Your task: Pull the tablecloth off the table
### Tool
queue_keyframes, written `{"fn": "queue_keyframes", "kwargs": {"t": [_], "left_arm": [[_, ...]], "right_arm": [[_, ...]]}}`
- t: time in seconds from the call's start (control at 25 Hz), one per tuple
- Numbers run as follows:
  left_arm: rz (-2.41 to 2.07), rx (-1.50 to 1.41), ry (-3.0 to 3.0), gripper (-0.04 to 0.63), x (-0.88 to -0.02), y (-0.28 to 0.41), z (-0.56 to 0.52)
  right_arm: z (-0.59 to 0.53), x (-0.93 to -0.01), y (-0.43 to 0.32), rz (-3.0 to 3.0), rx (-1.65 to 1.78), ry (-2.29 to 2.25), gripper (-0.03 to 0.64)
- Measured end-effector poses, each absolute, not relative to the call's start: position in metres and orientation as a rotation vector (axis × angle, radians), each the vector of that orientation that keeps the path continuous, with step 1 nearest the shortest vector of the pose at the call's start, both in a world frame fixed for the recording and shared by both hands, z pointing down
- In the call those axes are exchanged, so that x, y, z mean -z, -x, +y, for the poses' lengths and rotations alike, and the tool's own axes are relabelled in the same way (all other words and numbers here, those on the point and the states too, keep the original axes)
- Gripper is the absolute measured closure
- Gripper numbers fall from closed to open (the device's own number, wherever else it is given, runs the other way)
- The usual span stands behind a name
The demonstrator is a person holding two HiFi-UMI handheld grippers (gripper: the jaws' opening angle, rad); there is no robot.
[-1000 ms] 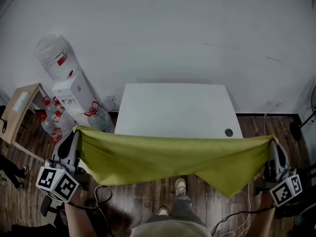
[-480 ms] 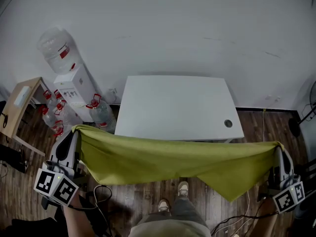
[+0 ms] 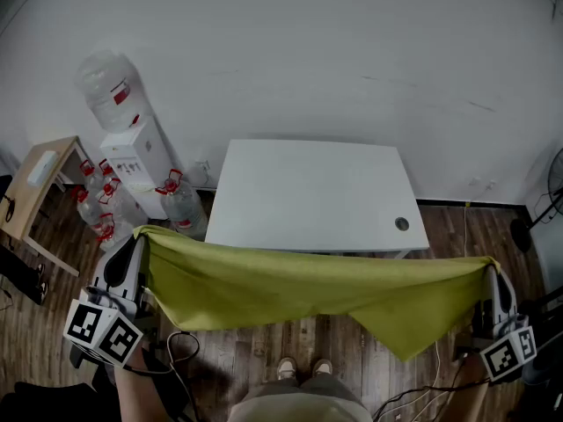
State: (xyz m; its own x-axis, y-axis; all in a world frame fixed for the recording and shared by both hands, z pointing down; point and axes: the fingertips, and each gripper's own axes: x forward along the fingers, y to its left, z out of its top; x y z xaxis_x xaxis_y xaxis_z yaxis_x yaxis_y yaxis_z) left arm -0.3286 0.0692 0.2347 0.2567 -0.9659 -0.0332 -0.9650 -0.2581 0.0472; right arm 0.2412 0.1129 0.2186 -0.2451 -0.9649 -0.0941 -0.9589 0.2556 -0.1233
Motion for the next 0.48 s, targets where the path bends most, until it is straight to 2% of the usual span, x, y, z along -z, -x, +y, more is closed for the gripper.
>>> {"fn": "queue_keyframes", "kwargs": {"t": [0.48], "left_arm": [[-1.923, 0.103, -2.467, 0.568, -0.213, 0.308, 0.088]], "right_arm": [[0.125, -0.186, -0.261, 2.368, 0.028, 1.804, 0.586]]}}
